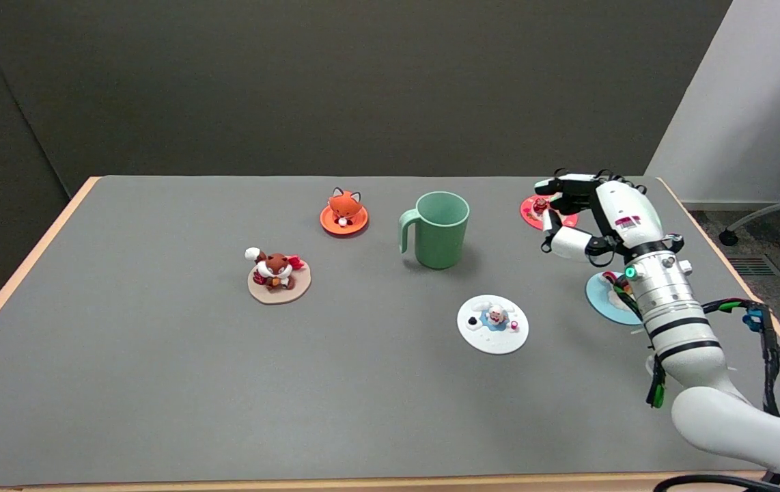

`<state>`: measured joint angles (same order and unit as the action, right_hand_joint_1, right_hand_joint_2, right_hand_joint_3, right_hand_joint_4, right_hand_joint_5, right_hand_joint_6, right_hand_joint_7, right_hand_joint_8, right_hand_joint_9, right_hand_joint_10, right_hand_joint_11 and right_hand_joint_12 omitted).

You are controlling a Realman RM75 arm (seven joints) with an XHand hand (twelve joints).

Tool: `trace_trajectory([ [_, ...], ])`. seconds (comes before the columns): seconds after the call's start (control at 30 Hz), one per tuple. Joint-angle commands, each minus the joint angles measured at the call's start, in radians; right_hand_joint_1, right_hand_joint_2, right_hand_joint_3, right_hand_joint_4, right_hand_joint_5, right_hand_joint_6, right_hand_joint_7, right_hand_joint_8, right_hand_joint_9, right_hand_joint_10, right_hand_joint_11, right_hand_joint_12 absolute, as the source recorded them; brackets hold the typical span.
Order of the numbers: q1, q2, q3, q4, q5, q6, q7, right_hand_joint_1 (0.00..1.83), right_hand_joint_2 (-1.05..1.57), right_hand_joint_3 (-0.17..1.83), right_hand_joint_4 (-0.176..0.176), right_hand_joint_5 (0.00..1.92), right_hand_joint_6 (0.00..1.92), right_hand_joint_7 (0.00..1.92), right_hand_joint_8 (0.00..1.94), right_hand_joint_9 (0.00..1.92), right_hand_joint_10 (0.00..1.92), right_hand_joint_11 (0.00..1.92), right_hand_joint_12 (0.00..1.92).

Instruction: Pick up the white cup lid.

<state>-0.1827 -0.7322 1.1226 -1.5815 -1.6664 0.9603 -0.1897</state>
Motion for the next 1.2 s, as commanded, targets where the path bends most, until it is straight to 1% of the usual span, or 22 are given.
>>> trace_trajectory([
  [0.03,-0.169,0.041,0.093,-0.175,0.012,-0.118,-0.009,0.82,0.77,0.96,0.176,0.78,0.21,0.98,0.19,1.04,0.26,0.60,1.02],
  [0.23,-0.195,0.041,0.081,-0.191,-0.004,-0.169,-0.011,0.84,0.76,0.97,0.176,0.75,0.20,0.94,0.19,1.02,0.26,0.62,1.01],
  [0.27,-0.195,0.040,0.072,-0.191,-0.018,-0.169,-0.012,0.85,0.81,0.86,0.176,0.74,0.20,0.91,0.22,1.02,0.25,0.61,1.05],
  [0.3,-0.195,0.040,0.065,-0.191,-0.030,-0.169,-0.014,0.86,0.82,0.84,0.176,0.74,0.20,0.90,0.22,1.02,0.24,0.61,1.06],
  [0.37,-0.192,0.041,0.042,-0.194,-0.052,-0.168,-0.039,0.85,0.80,0.86,0.170,0.72,0.20,0.86,0.22,1.00,0.24,0.60,1.05],
  [0.4,-0.189,0.041,0.034,-0.197,-0.060,-0.172,-0.055,0.84,0.76,0.94,0.166,0.71,0.20,0.85,0.19,0.98,0.25,0.60,1.02],
  [0.43,-0.188,0.043,0.029,-0.200,-0.067,-0.182,-0.078,0.84,0.74,0.98,0.164,0.71,0.20,0.84,0.18,0.97,0.25,0.61,1.01],
  [0.6,-0.185,0.044,0.022,-0.206,-0.100,-0.247,-0.173,0.85,0.72,1.00,0.159,0.69,0.20,0.77,0.17,0.93,0.25,0.59,1.01],
  [0.73,-0.180,0.046,0.010,-0.203,-0.132,-0.276,-0.212,0.86,0.72,1.00,0.158,0.70,0.20,0.76,0.17,0.92,0.25,0.57,1.01],
  [0.93,-0.161,0.053,-0.018,-0.179,-0.156,-0.307,-0.264,0.87,0.74,0.99,0.142,0.71,0.20,0.80,0.17,0.92,0.25,0.52,1.05],
  [1.0,-0.157,0.054,-0.019,-0.167,-0.156,-0.308,-0.264,0.87,0.80,0.88,0.138,0.72,0.20,0.79,0.21,0.93,0.24,0.45,1.15],
  [1.2,-0.151,0.057,-0.018,-0.148,-0.152,-0.317,-0.265,0.87,0.80,0.88,0.130,0.73,0.20,0.80,0.21,0.92,0.24,0.43,1.16],
])
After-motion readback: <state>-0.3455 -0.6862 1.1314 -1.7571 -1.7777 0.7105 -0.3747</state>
